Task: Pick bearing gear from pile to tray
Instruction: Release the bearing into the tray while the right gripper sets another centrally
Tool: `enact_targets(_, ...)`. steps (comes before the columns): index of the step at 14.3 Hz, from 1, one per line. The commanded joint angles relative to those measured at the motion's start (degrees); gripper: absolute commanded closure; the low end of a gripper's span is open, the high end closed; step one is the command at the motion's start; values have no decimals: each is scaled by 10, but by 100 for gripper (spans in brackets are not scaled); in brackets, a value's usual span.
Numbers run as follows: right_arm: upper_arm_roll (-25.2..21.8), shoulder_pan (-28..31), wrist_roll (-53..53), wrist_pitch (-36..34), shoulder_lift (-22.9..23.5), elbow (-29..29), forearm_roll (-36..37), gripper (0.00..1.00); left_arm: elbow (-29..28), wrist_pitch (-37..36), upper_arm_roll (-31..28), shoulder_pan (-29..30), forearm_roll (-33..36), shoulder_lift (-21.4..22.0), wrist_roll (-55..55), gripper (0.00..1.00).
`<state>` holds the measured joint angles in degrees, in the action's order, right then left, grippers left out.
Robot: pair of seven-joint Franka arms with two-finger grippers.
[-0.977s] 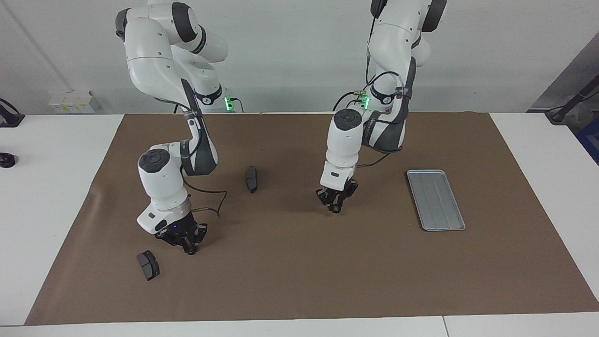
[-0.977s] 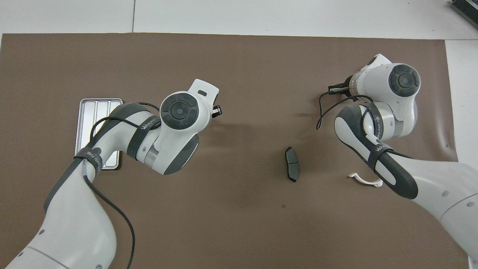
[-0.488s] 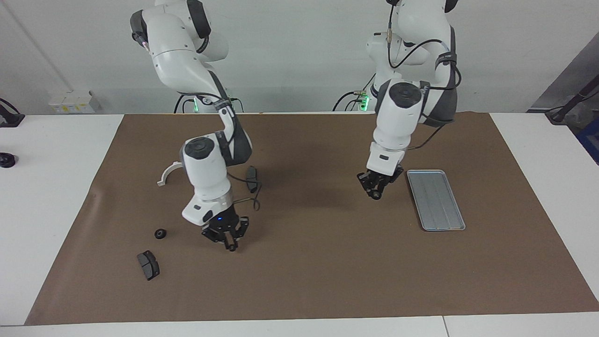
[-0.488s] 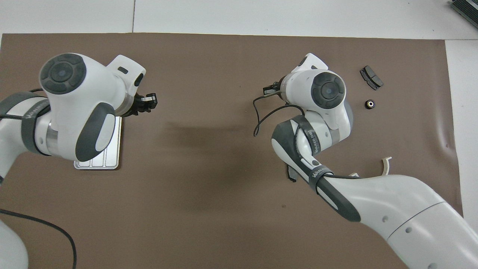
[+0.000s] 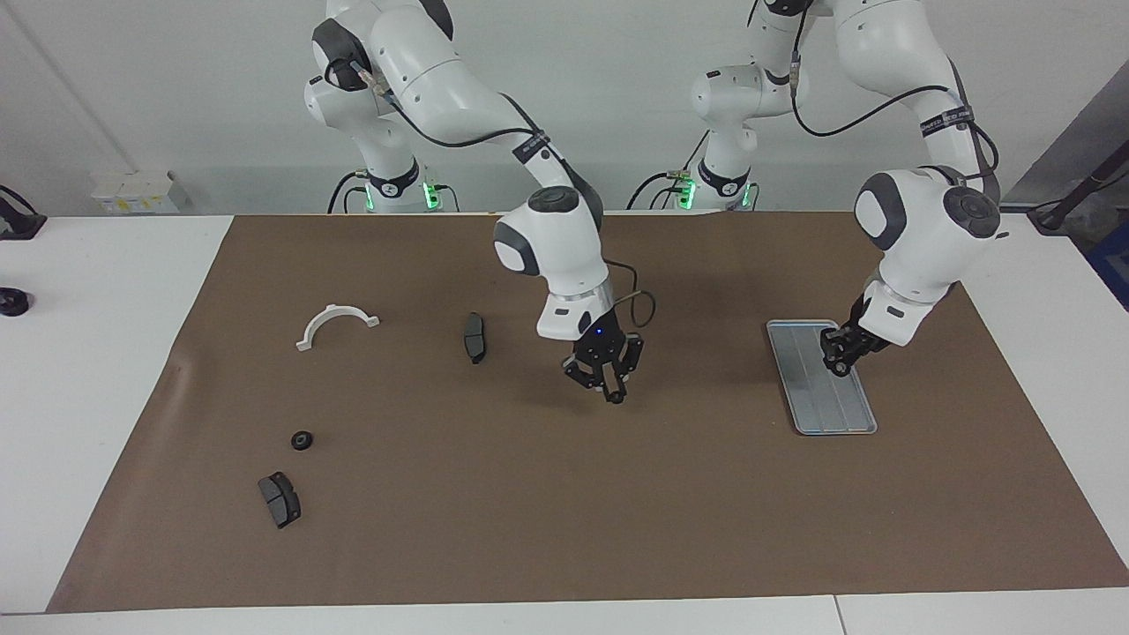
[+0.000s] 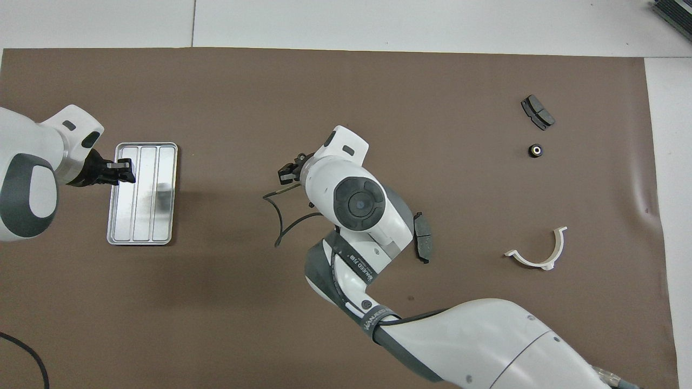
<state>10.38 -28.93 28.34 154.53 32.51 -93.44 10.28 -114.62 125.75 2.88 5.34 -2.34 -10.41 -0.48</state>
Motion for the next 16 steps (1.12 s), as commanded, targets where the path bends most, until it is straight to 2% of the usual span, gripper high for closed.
enact_targets(1, -4, -23, 15, 30, 21, 3, 15, 81, -83, 40, 5, 4, -10, 40, 14, 100)
enact_targets(3, -6, -30, 15, 30, 34, 5, 46, 81, -110, 41, 5, 4, -11, 51, 13, 92)
enact_targets(4, -5, -30, 15, 30, 38, 6, 64, 71, -127, 44, 5, 4, -11, 59, 13, 84)
enact_targets(5, -5, -31, 15, 29, 39, 7, 72, 54, -149, 62, 5, 4, -11, 66, 13, 58)
enact_targets(6, -5, -30, 15, 28, 39, 7, 78, 32, -163, 78, 5, 4, -11, 71, 13, 1)
enact_targets(7, -5, -30, 15, 26, 39, 7, 80, 27, -157, 75, 5, -1, -10, 70, 12, 0)
enact_targets(9, -6, -25, 19, 27, 39, 7, 77, 9, -135, 72, 8, -5, -10, 66, 13, 0)
enact_targets(12, -8, 16, 13, 30, 33, 12, 81, 8, -70, 57, 8, -64, -11, 57, -15, 0)
enact_targets(16, -8, 92, -28, 24, 34, 14, 80, 8, -54, 117, 8, -162, -10, 40, -190, 0)
